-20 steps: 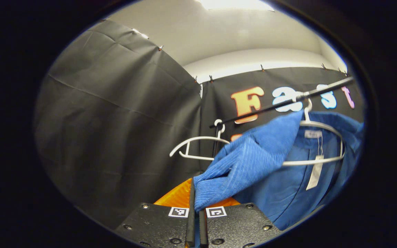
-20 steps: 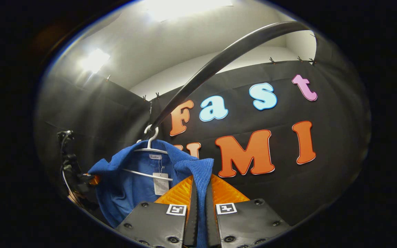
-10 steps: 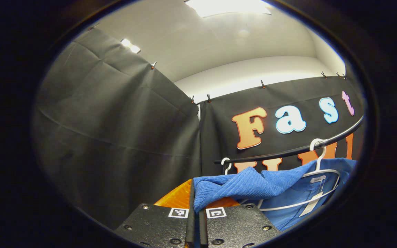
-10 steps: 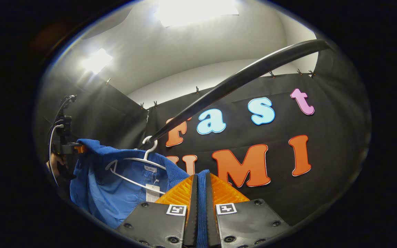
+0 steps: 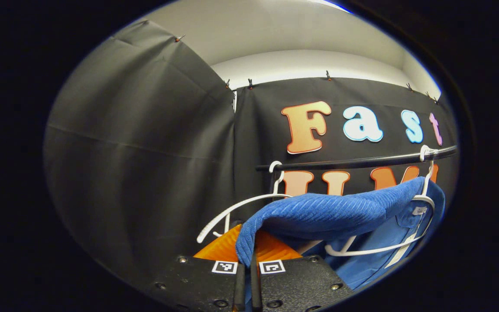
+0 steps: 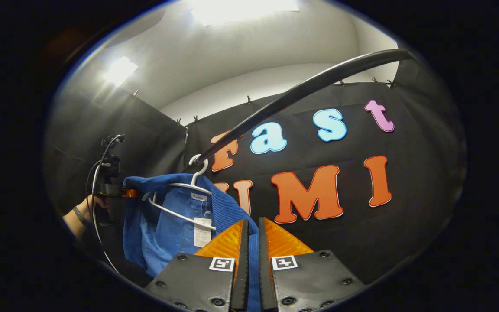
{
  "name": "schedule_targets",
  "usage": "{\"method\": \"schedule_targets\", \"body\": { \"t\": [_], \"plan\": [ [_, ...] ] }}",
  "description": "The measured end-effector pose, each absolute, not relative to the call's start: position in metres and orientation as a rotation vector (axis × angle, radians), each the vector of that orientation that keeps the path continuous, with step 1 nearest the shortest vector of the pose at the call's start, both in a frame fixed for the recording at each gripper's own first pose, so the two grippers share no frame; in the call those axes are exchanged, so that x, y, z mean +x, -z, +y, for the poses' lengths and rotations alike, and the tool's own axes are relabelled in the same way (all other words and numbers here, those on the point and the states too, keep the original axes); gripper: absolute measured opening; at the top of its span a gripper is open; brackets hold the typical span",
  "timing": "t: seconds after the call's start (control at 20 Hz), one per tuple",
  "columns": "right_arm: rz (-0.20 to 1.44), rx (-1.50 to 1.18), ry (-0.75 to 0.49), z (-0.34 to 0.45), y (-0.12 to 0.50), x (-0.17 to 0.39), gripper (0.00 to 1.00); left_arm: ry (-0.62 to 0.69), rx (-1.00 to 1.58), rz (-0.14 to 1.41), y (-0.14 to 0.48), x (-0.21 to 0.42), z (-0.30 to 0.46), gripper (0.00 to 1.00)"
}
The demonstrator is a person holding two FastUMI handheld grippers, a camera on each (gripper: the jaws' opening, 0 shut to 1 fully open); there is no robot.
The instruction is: Grasp the clothes on the hanger with both hands and then place them into the laundry hamper below.
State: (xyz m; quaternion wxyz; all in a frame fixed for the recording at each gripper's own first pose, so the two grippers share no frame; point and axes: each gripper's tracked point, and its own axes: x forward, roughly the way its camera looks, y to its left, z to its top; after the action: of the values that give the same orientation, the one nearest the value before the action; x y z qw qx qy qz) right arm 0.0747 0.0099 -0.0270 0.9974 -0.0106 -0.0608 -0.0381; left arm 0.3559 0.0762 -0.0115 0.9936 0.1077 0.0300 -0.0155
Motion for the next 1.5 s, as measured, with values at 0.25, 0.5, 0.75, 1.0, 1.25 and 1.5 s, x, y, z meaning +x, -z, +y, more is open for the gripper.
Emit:
{"method": "schedule_targets", "body": {
  "t": [0.25, 0.5, 0.75, 1.0, 1.25, 1.5],
  "plan": [
    [-0.017, 0.059, 0.067, 0.046, 0.081, 0.083, 0.67, 0.076, 0.258, 0.010, -0.013, 0.349, 0.064, 0.05],
    [0.083, 0.087, 0.077, 0.071, 0.144, 0.115, 0.96, 0.124, 0.305, -0.046, -0.037, 0.341, 0.052, 0.05],
    [0.174, 0.206, 0.102, 0.080, 0.213, 0.192, 0.96, 0.171, 0.244, -0.057, -0.042, 0.324, 0.051, 0.05],
    [0.193, 0.221, 0.337, 0.003, 0.229, 0.211, 0.44, 0.197, 0.173, -0.109, -0.055, 0.321, 0.060, 0.05],
    [-0.058, 0.100, 0.478, -0.045, 0.127, 0.151, 0.19, 0.191, 0.144, -0.180, -0.060, 0.347, 0.050, 0.06],
    [-0.162, 0.042, 0.540, -0.052, 0.050, 0.113, 0.19, 0.185, 0.095, -0.132, -0.020, 0.392, 0.048, 0.06]
  ]
}}
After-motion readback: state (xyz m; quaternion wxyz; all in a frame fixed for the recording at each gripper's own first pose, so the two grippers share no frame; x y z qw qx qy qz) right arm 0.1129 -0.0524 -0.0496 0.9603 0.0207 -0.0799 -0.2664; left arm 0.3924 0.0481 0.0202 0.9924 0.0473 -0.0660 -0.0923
